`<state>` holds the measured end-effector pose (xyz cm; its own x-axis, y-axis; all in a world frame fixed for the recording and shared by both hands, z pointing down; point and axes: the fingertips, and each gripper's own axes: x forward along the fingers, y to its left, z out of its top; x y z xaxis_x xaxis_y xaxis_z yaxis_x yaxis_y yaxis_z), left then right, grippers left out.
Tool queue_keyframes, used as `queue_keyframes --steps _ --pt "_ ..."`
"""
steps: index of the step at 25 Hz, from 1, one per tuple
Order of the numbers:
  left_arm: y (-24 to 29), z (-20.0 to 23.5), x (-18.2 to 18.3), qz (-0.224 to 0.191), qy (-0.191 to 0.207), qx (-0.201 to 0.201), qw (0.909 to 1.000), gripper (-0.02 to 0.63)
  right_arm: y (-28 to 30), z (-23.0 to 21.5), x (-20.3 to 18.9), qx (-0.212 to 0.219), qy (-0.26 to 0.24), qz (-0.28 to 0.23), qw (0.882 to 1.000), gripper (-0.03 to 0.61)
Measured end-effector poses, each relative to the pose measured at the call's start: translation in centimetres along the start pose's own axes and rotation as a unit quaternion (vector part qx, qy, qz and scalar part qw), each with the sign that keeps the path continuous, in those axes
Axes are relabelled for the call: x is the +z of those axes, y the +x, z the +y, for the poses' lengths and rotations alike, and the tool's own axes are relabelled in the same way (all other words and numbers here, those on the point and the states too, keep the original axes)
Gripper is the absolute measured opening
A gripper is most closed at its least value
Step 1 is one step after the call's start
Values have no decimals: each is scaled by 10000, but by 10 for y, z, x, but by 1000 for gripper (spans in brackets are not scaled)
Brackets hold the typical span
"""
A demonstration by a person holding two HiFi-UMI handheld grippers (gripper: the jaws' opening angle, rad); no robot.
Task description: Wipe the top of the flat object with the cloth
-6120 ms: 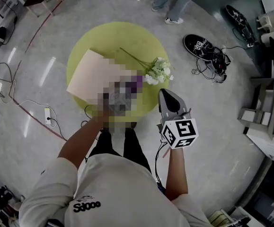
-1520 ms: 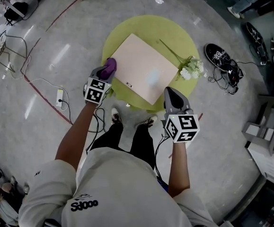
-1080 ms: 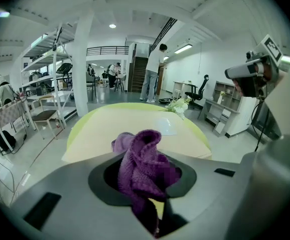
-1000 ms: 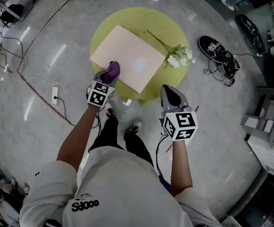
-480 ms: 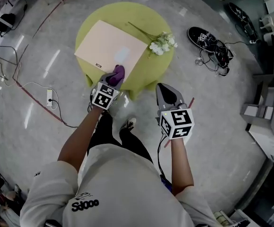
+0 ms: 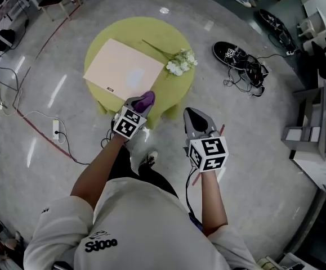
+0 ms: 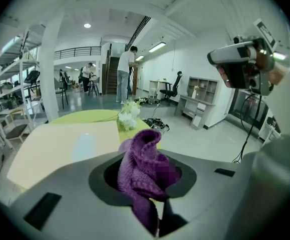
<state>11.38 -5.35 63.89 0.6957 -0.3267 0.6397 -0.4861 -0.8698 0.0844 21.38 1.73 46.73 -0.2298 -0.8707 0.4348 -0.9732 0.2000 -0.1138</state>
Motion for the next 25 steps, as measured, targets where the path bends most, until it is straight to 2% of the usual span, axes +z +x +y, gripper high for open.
queue_keyframes --steps 5,10,20,25 --pt "-30 24 57 -702 133 200 9972 109 7 -8 43 -51 -107 -376 9992 9" --pt "-83 59 110 -1309 279 516 9897 109 19 1 94 -18 -445 -768 9961 9" --pt "-188 135 182 -2265 420 1180 9659 109 51 31 173 12 -1142 -1279 9852 9" --pt "-234 162 211 -2457 804 1630 9522 109 60 52 209 116 -1457 -1549 9771 9"
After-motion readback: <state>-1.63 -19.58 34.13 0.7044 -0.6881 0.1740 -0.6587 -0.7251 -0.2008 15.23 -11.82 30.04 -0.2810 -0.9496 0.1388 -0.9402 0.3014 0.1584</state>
